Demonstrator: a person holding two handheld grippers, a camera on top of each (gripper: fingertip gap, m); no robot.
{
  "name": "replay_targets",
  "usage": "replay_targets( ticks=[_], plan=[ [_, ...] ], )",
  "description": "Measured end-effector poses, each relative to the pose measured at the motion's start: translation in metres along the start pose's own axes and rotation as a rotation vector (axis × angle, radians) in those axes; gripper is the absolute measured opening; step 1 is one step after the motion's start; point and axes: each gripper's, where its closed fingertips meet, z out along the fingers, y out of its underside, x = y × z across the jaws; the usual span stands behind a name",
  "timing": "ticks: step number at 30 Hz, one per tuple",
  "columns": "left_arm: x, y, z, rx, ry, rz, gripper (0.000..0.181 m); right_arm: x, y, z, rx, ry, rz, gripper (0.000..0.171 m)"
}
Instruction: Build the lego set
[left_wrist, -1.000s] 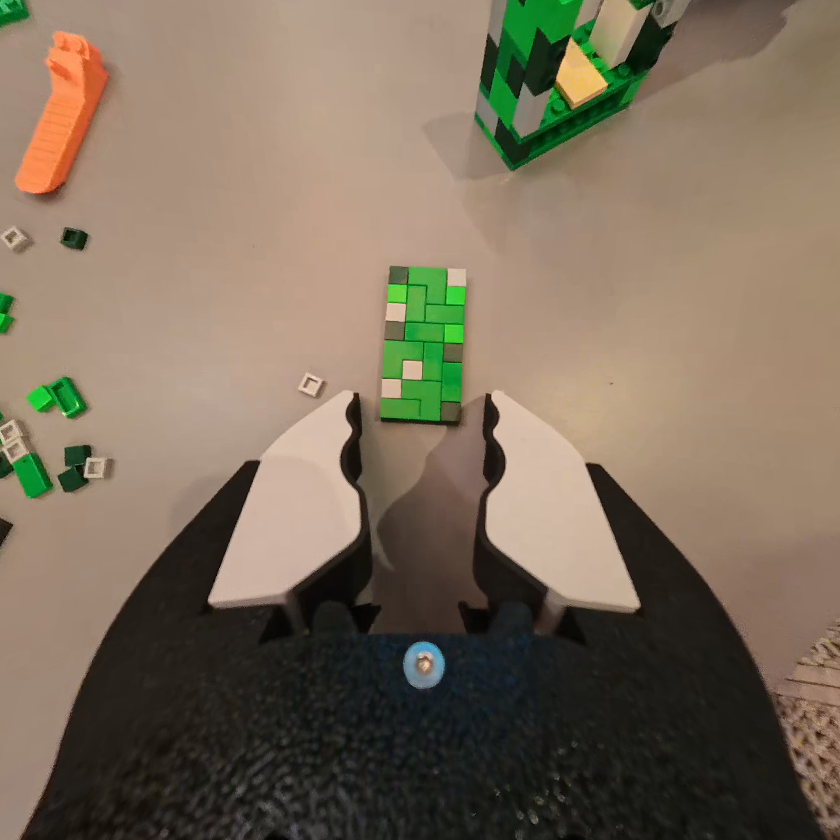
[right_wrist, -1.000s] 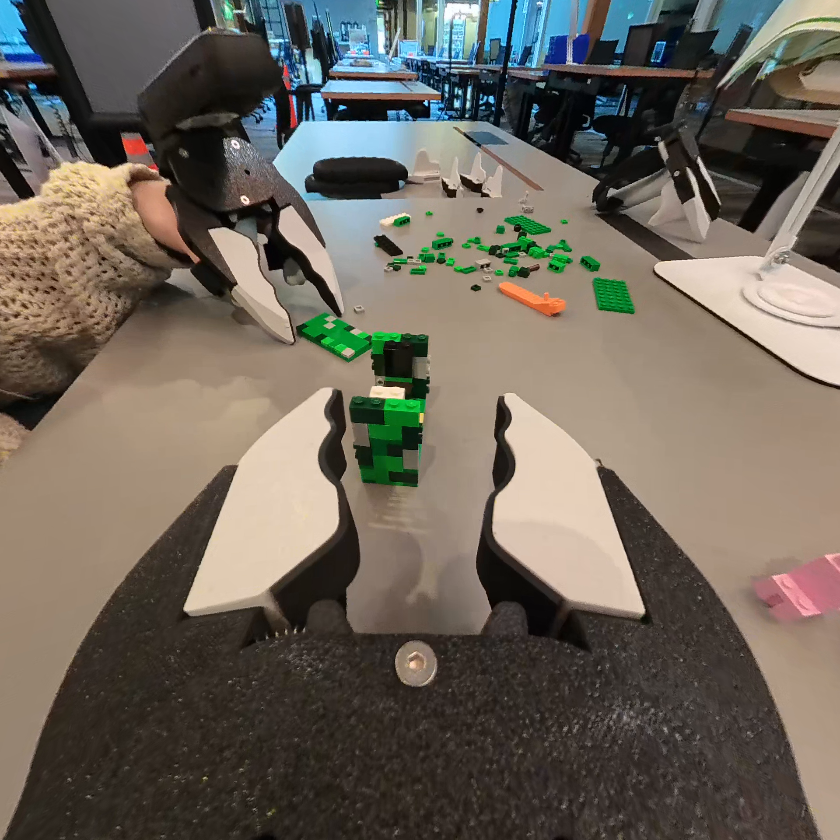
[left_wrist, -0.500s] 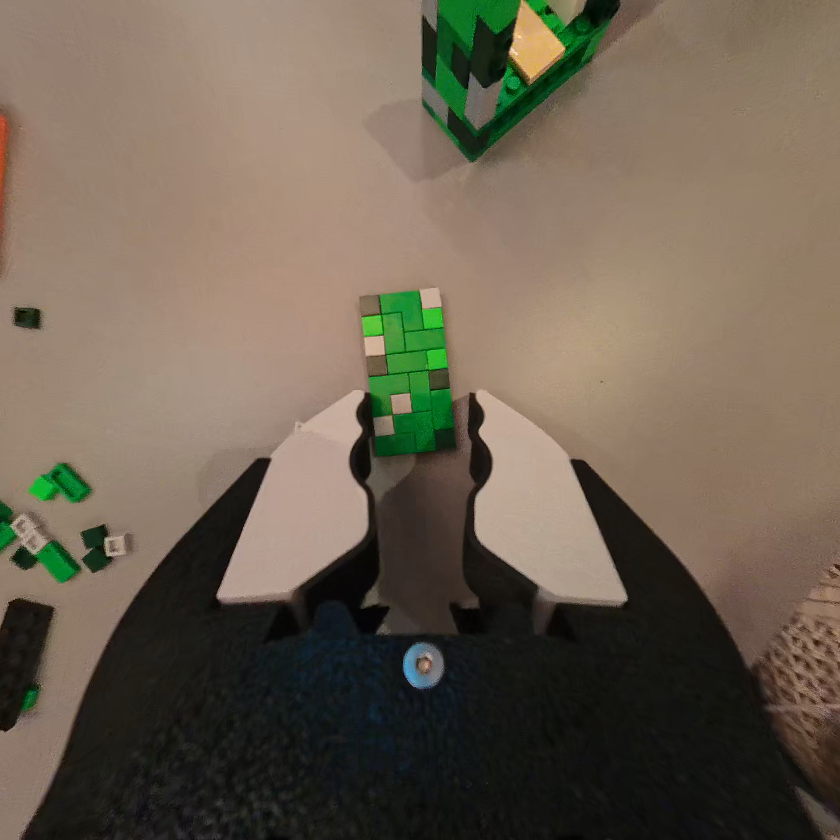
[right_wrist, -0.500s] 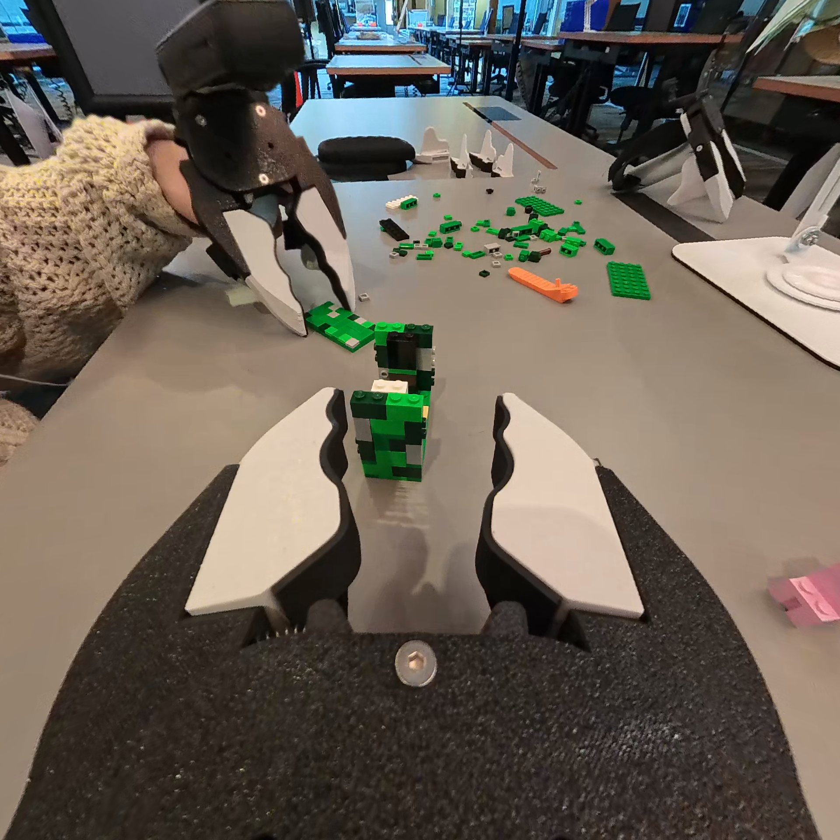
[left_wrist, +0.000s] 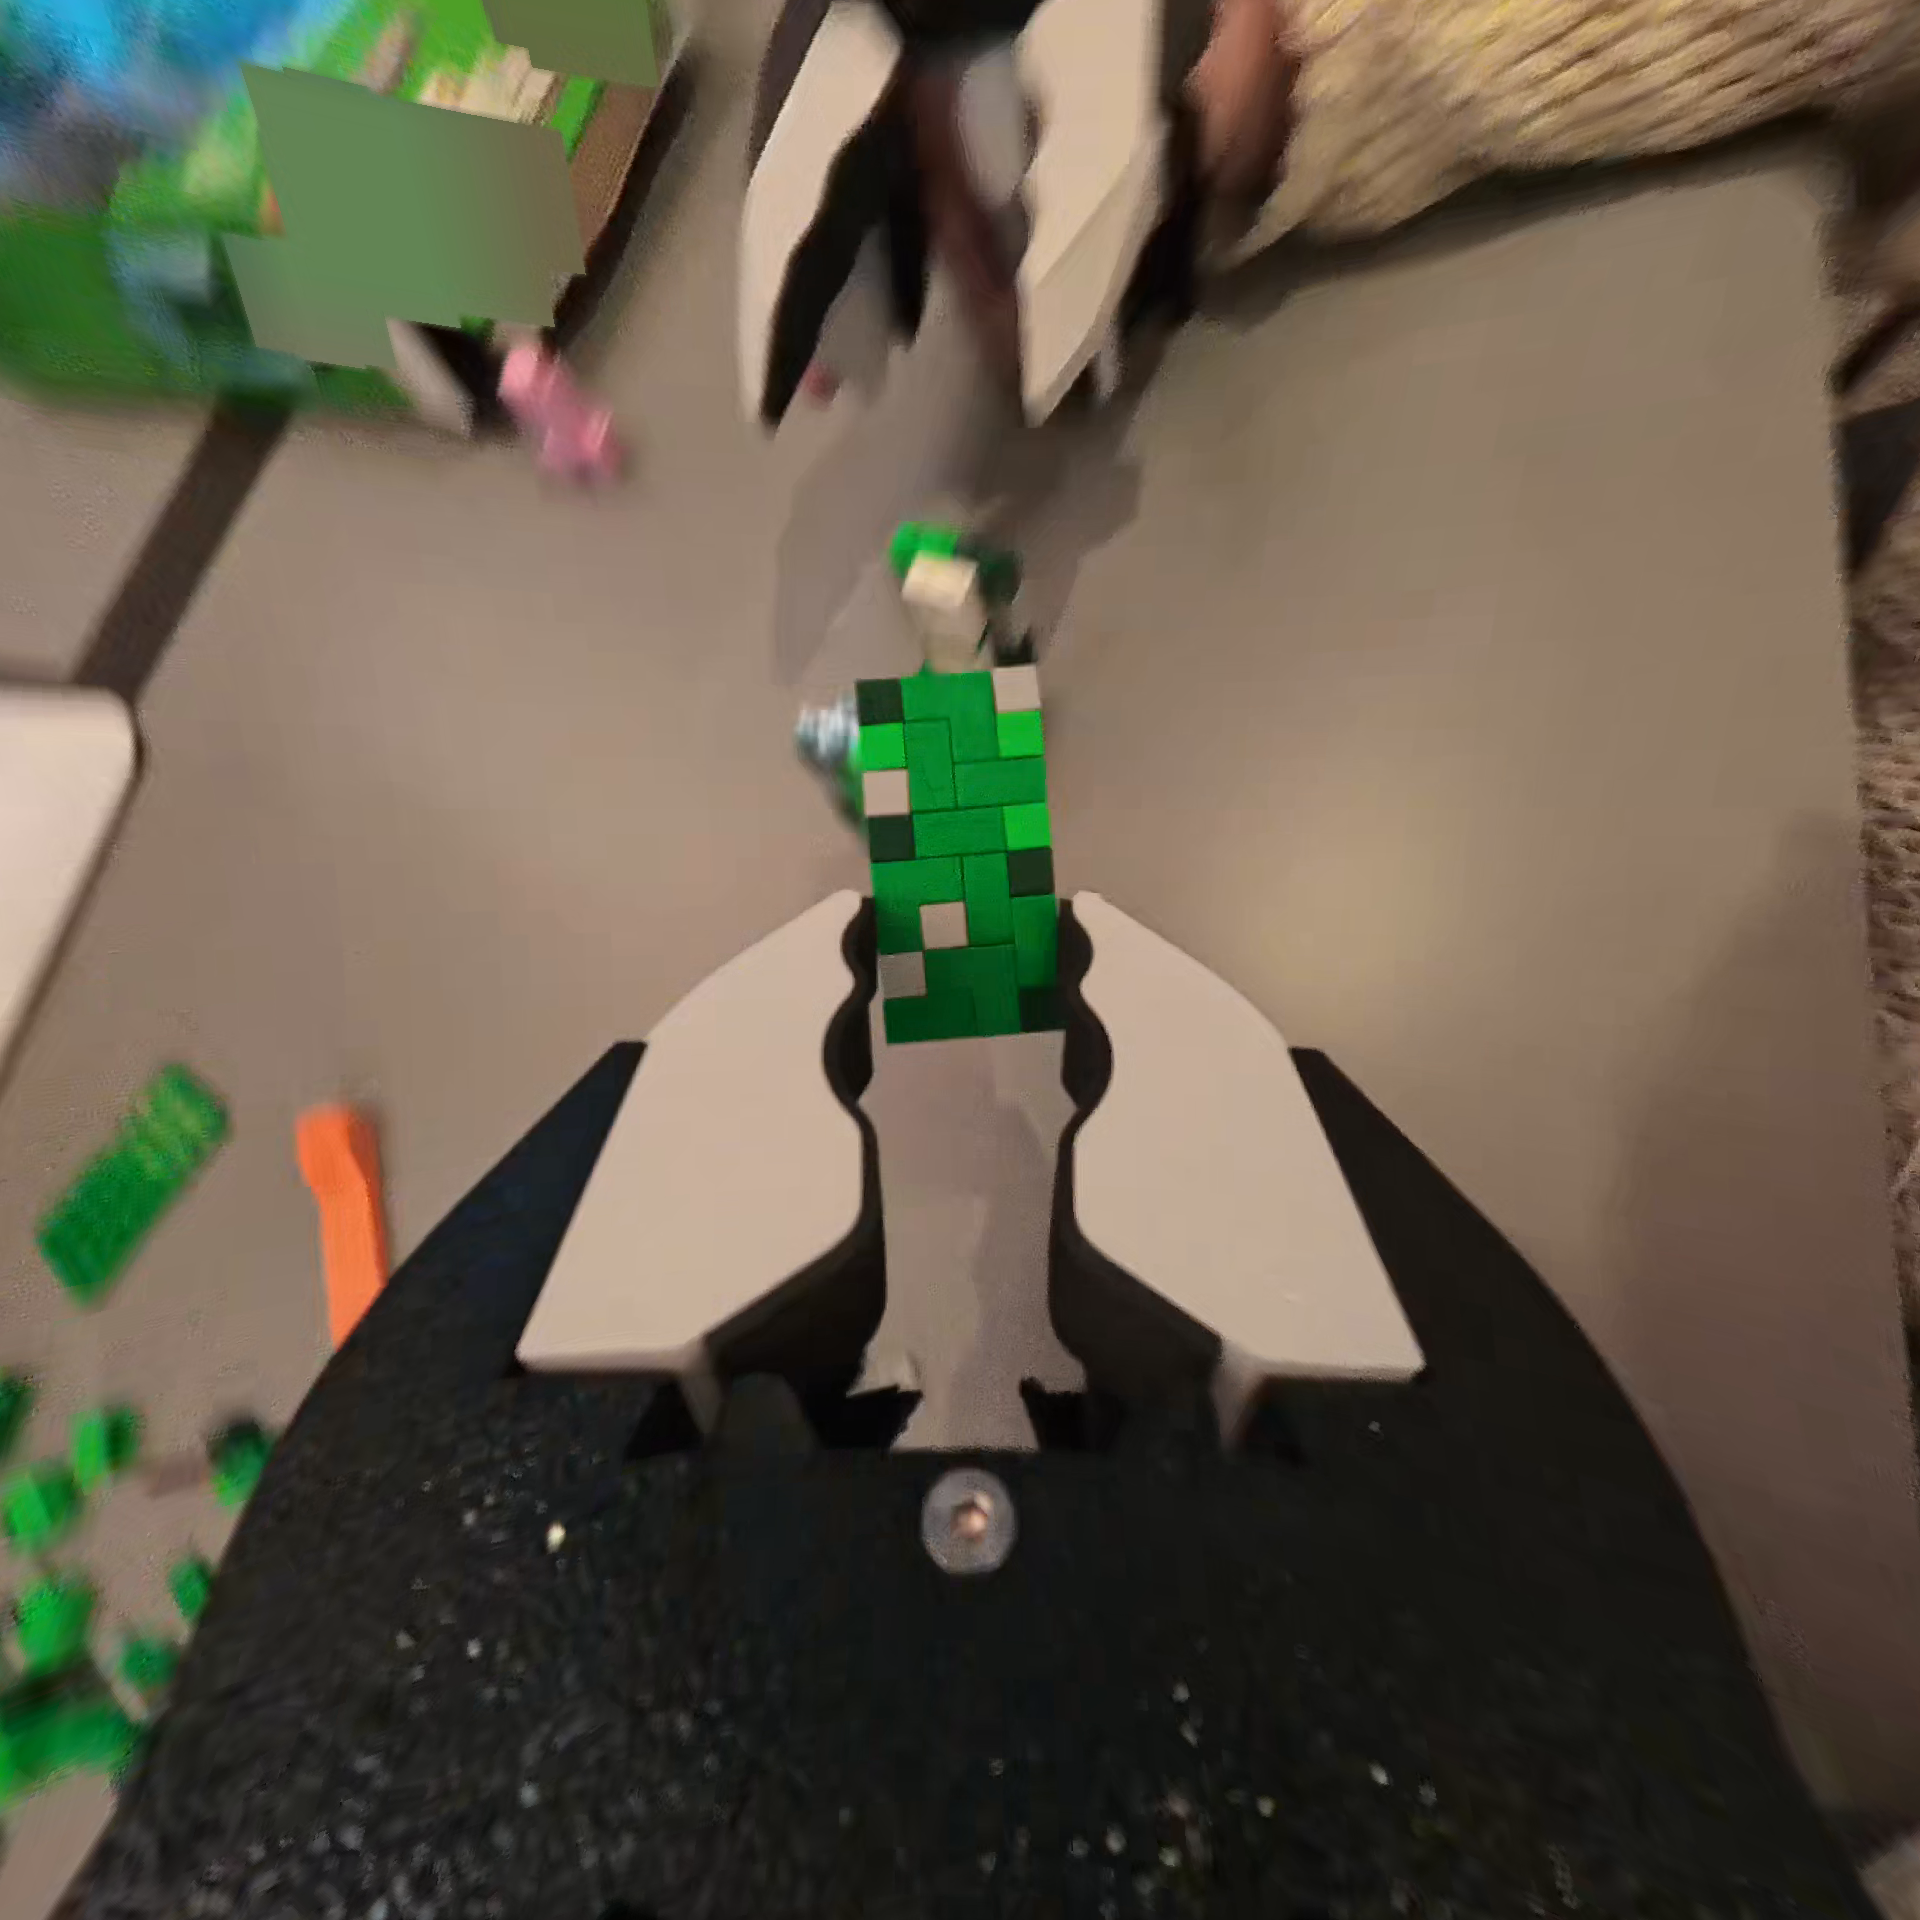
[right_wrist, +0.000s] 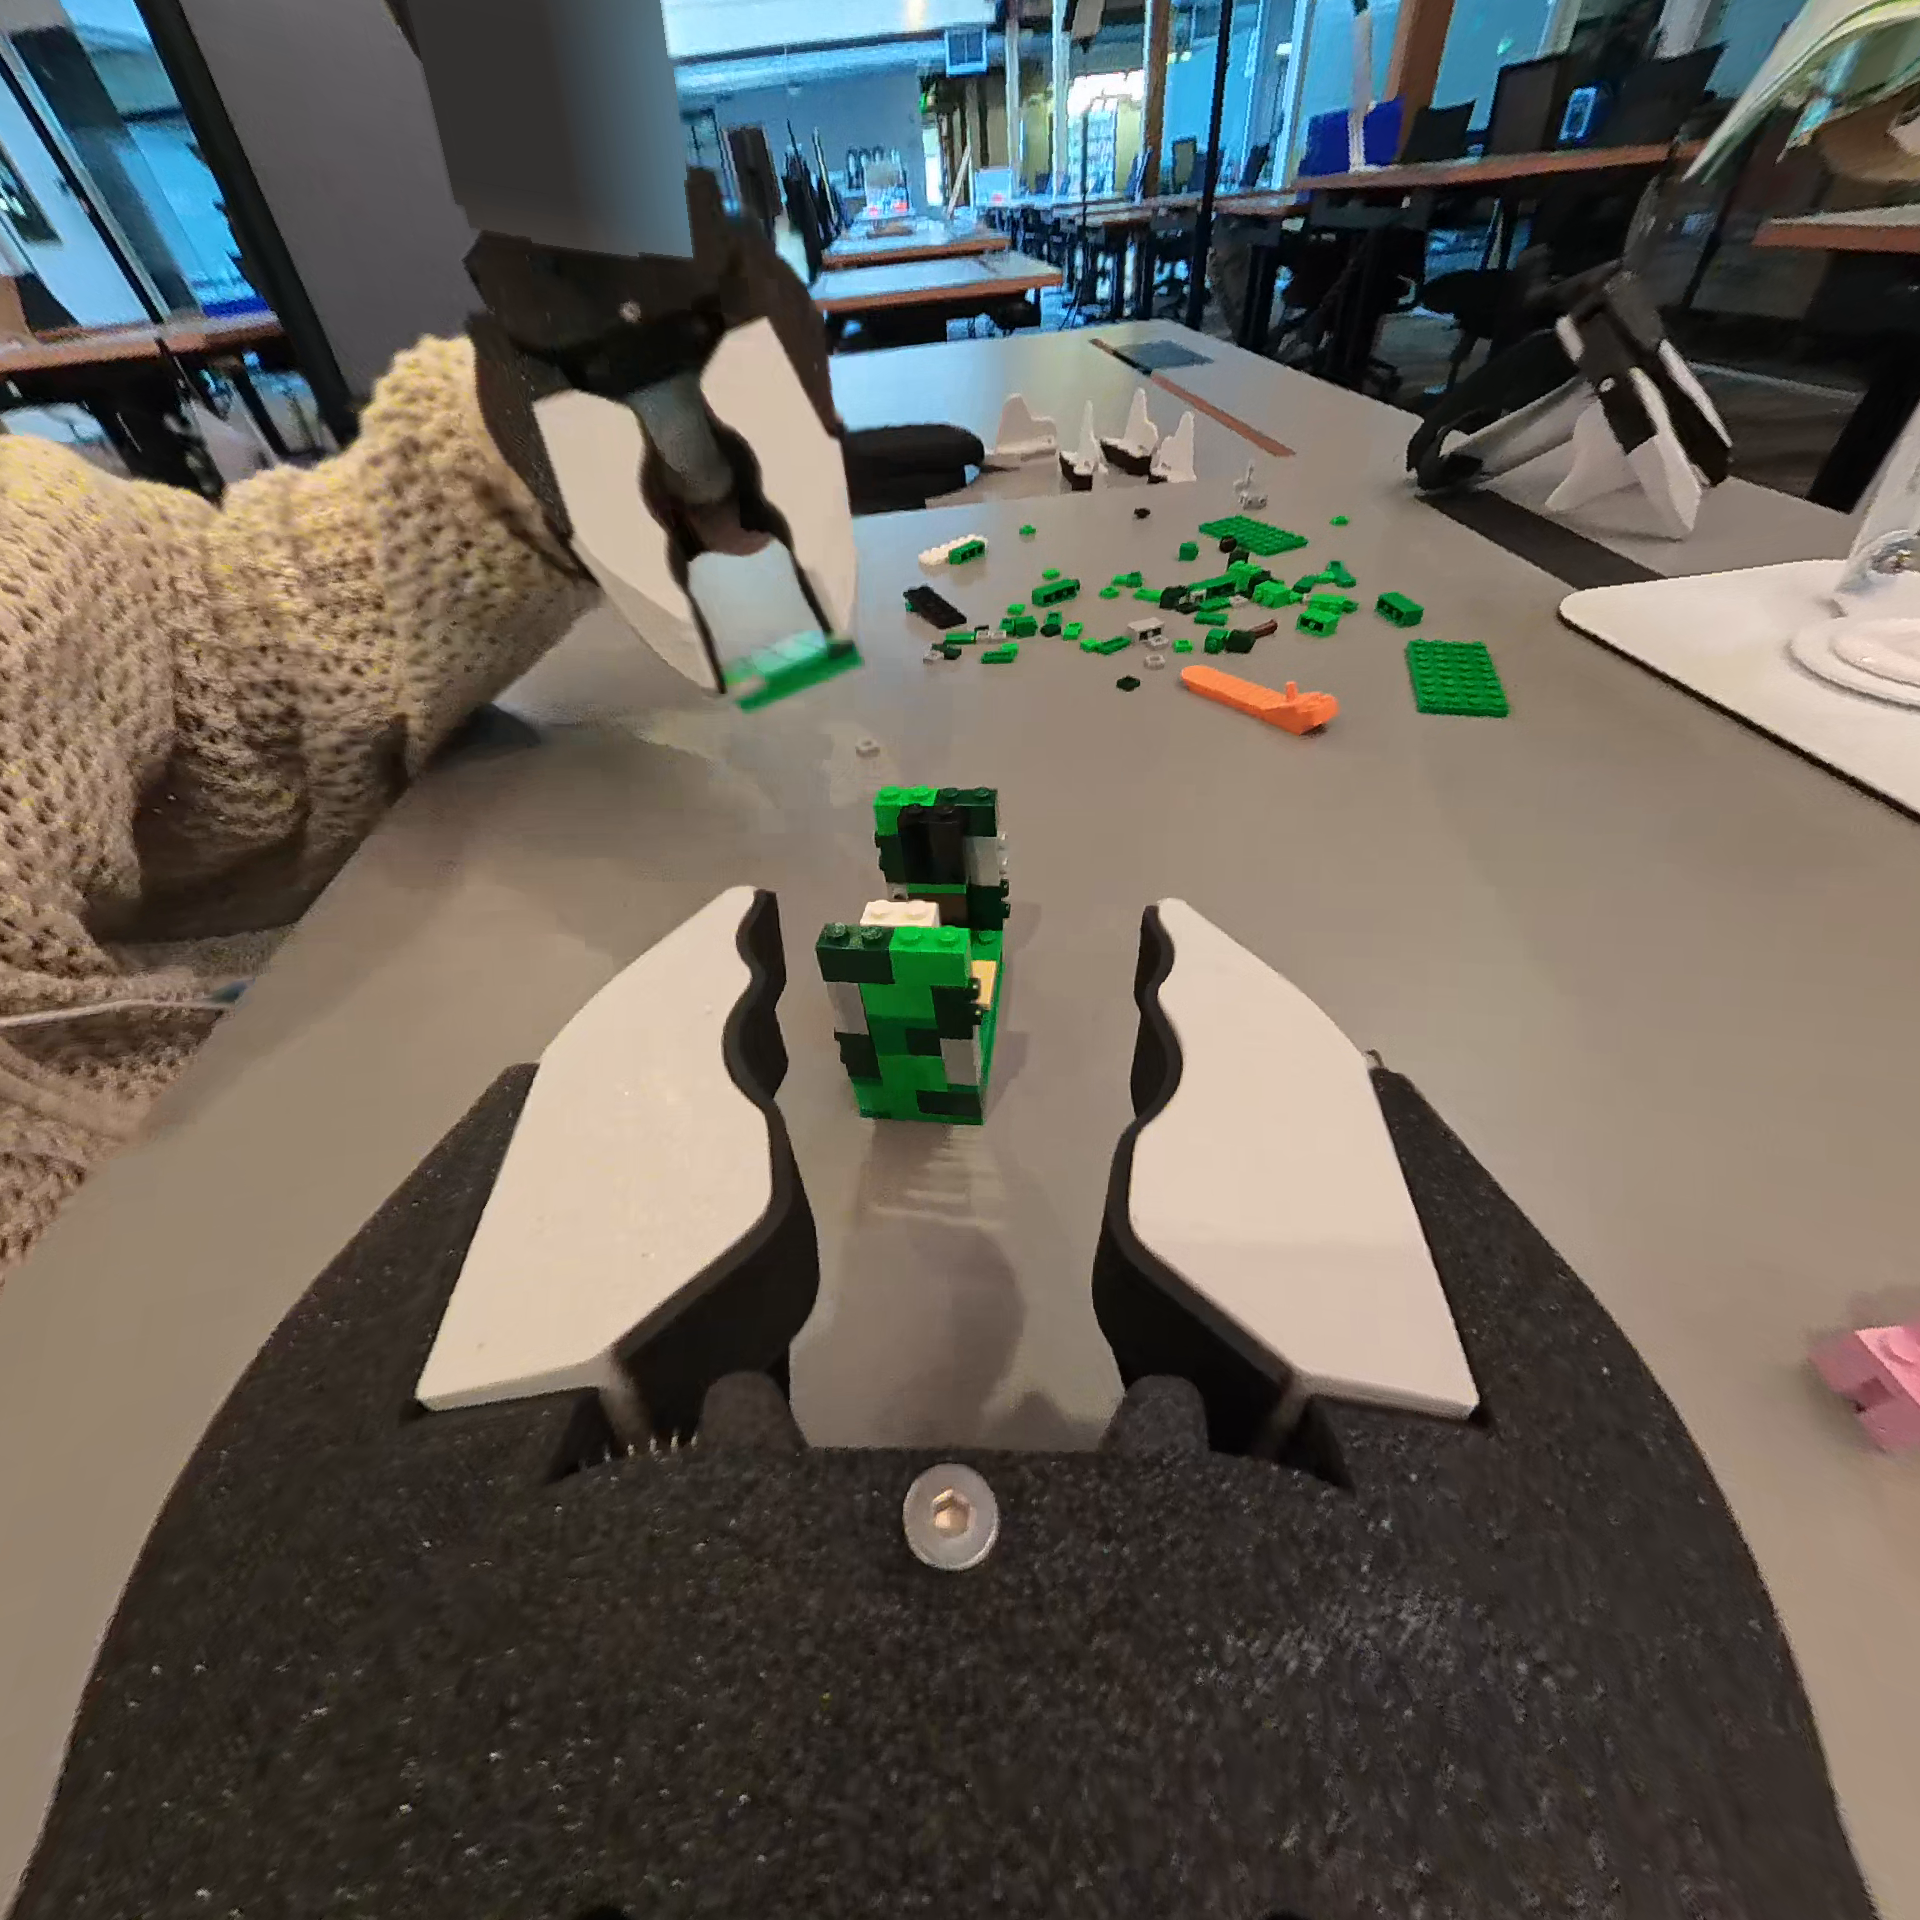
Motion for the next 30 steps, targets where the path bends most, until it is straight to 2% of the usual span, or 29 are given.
replay_targets(
  ticks=[1,6,9,17,30],
  plan=[
    [-0.001,-0.014,0.002,0.022,0.041,0.06,0.032,0.001,-0.002,-0.002,0.022,0.008,0.0,0.065],
    [-0.006,-0.043,0.032,-0.071,0.295,0.21,0.032,0.015,-0.02,-0.021,0.183,0.201,-0.169,0.062],
    [-0.006,-0.044,0.047,-0.144,0.404,0.228,0.032,0.021,-0.022,-0.025,0.199,0.263,-0.219,0.059],
    [-0.012,-0.036,0.061,-0.23,0.434,0.247,0.032,0.025,-0.024,-0.028,0.218,0.263,-0.177,0.057],
    [-0.012,-0.03,0.067,-0.236,0.454,0.228,0.032,0.026,-0.023,-0.028,0.216,0.258,-0.169,0.055]
  ],
)
